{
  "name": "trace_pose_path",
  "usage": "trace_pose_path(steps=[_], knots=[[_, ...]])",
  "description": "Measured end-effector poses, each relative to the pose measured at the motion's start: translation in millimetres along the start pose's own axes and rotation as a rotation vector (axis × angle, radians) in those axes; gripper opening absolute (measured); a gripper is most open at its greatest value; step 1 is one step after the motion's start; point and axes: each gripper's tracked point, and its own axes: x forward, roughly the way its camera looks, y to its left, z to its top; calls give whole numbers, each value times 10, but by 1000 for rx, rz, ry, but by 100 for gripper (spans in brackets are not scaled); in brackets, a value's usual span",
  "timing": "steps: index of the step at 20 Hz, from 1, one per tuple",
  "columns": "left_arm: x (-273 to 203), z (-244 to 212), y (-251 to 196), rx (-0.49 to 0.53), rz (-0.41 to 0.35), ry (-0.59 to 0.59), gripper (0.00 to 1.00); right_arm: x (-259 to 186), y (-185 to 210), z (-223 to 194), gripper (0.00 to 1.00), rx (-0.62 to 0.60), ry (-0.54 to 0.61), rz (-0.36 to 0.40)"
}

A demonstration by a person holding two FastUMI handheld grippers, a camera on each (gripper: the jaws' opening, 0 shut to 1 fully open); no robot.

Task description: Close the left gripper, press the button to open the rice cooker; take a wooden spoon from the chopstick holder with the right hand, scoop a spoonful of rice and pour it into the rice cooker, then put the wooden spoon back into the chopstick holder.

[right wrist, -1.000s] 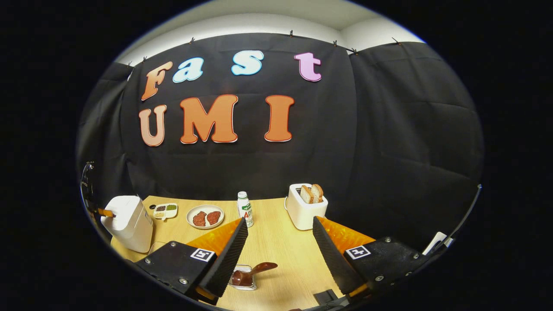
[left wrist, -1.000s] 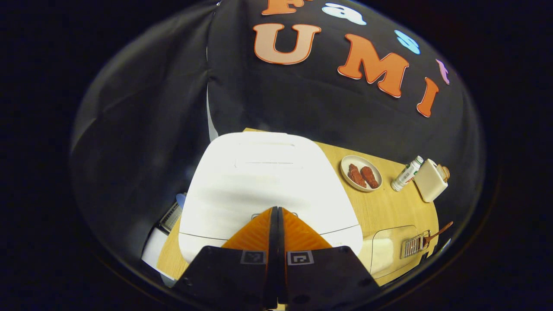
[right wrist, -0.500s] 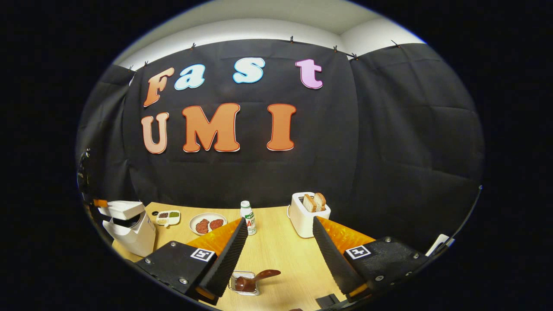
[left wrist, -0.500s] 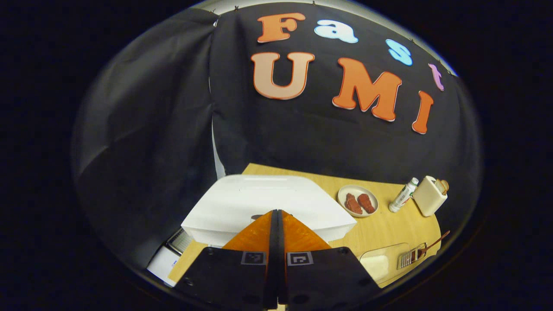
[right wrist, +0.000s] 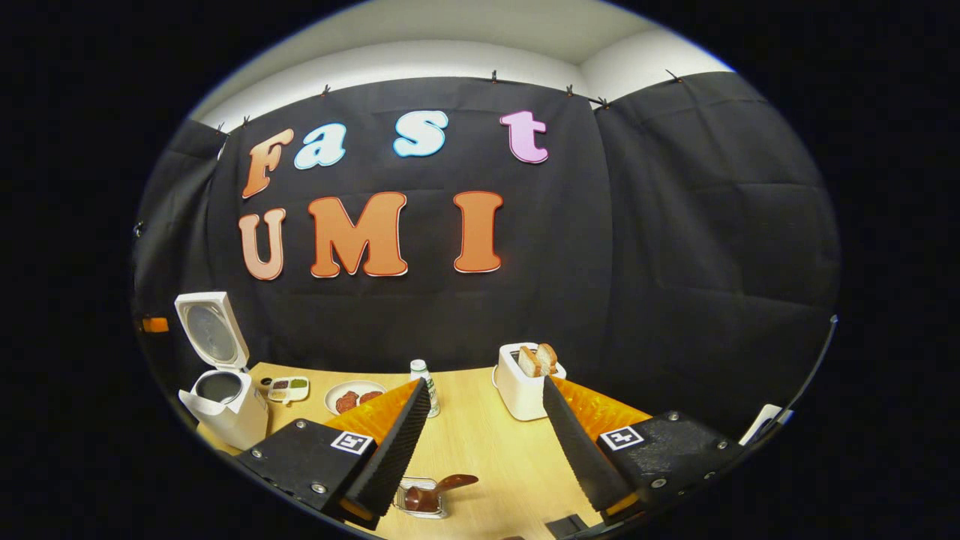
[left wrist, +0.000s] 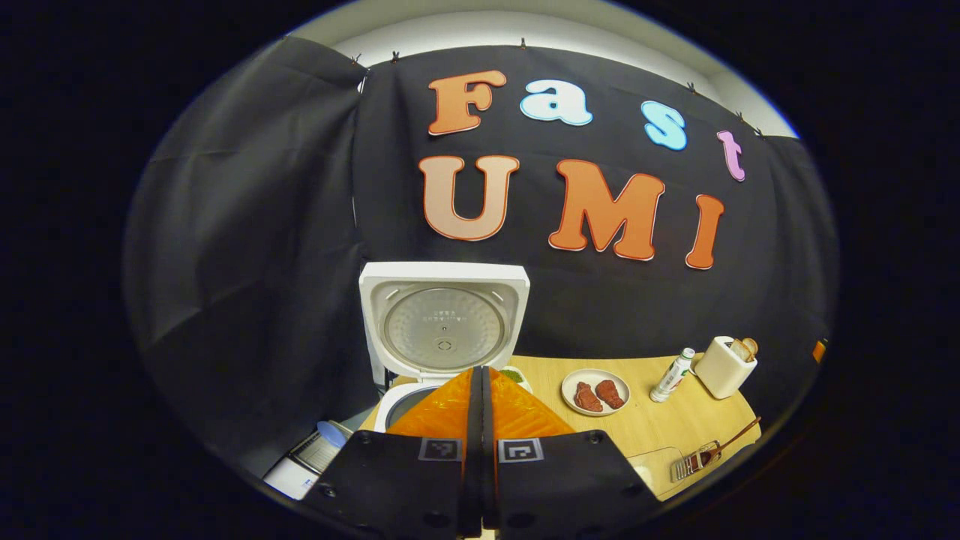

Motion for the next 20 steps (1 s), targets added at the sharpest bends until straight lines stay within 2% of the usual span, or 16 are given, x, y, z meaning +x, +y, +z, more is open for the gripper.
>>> trace_pose_path(steps=[8,11,15,16,17,20], knots=[[-336,255,-17,15,5,-83,4,-38,-25,65,94,-158,2,45],[-494,392,60,-2,41,-136,4,-63,9,89,94,-150,-14,53],[-811,738,155,26,87,-251,5,-71,17,1,93,-121,-3,59],[-883,792,148,28,87,-273,8,-79,13,-16,93,-118,-2,57],[-942,852,113,28,76,-289,14,-83,8,-28,93,-114,-1,56],[-1067,932,68,25,49,-322,79,-94,13,-70,93,-85,2,61]])
